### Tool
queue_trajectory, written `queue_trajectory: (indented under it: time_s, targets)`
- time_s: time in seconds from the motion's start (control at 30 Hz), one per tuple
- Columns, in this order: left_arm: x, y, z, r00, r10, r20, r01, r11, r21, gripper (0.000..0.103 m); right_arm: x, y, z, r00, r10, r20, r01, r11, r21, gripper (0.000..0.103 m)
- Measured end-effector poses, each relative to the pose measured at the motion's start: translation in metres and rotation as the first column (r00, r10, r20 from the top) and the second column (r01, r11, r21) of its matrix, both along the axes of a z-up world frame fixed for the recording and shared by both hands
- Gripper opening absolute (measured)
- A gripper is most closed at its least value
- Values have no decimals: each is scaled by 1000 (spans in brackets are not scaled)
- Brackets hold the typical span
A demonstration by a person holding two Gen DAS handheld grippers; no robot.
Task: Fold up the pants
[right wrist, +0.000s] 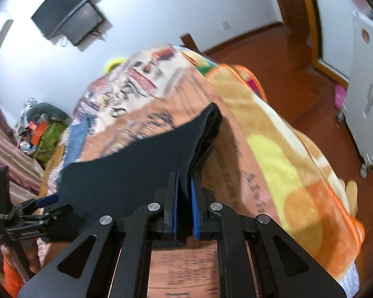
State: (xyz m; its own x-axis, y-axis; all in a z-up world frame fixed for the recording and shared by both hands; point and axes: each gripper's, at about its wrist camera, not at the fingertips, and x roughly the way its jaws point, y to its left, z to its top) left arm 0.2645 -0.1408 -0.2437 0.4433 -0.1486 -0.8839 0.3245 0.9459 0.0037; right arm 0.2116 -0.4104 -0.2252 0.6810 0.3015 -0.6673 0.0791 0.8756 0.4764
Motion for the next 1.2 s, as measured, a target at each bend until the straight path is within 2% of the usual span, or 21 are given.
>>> queue_trajectory:
  time_s: [0.23,0.4,0.67,0.8,0.93,1.0,1.1,1.2]
  targets:
    - [-12,46,32,994,71,81,-67,996,-53,90,17,31,43,993,65,101,-65,998,3,8]
    - [-21,82,45,983,129,127,-120,990,-79,90,33,64,67,980,134,148,-133,991,-16,8]
    - [-39,153,52,952,259,164,-241,963,-122,90,52,143,90,934,302,191,-298,953,-48,8]
    - [-48,191,48,928,342,149,-320,935,-152,90,57,195,75,900,407,153,-405,913,-50,8]
    - [-59,226,37,901,420,104,-397,898,-187,90,57,257,27,843,538,25,-537,843,-39,8]
    - [-64,236,32,894,439,90,-418,889,-189,90,53,281,-1,809,585,-57,-587,808,-40,8]
    - [-69,240,25,891,445,87,-429,890,-156,90,41,309,-31,773,620,-133,-632,770,-86,13]
    - [-68,237,20,893,441,88,-429,894,-128,90,40,311,-26,779,615,-124,-626,772,-110,14]
